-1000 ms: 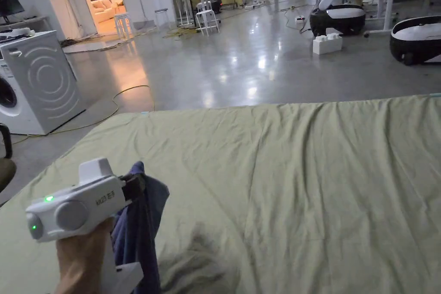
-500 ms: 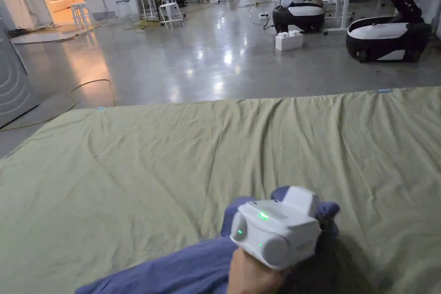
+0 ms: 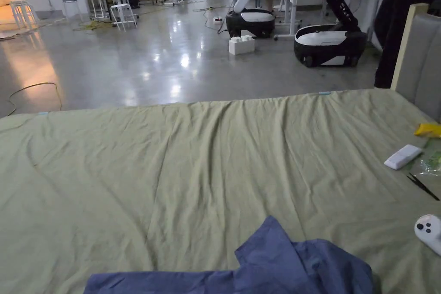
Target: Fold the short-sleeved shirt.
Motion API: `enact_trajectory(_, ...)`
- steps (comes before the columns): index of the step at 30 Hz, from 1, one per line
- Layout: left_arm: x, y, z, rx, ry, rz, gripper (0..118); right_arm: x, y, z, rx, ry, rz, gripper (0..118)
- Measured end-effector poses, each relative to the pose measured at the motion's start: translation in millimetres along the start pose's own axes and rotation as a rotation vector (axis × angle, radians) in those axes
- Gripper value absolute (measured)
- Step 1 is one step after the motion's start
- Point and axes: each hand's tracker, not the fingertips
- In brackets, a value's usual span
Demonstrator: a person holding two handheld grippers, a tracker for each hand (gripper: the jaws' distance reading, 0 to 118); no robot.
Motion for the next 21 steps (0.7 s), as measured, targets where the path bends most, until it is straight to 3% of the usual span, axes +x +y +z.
enact_trajectory(4, -7.3, 23.1, 106.0, 0.215, 0.16, 0.028, 92, -18.5, 18.9, -8.7, 0.067, 0.078, 0.037, 1)
enact_trajectory(9, 7.6, 30.3, 248.9, 0.448, 0.494, -0.009, 93, -42.5, 42.0, -18.7, 0.148, 0.154, 0.083, 1)
enact_trajectory(16, 40.0, 3.3, 343.8, 0.568, 0.841, -0.033, 86, -55.4, 59.5, -19.4, 0.209, 0.188, 0.097, 1)
enact_trajectory(17, 44.2, -1.0, 351.7, 0.585, 0.877, -0.033, 79, -55.4, 61.0, -18.8, 0.212, 0.188, 0.096, 0)
enact_trajectory(20, 51.3, -9.4, 366.4, 0.598, 0.963, 0.013, 21, -54.3, 64.6, -14.7, 0.217, 0.184, 0.096, 1)
enact_trajectory(21, 52.2, -12.4, 369.8, 0.596, 0.977, 0.035, 9, -54.0, 64.9, -13.0, 0.22, 0.182, 0.098, 1)
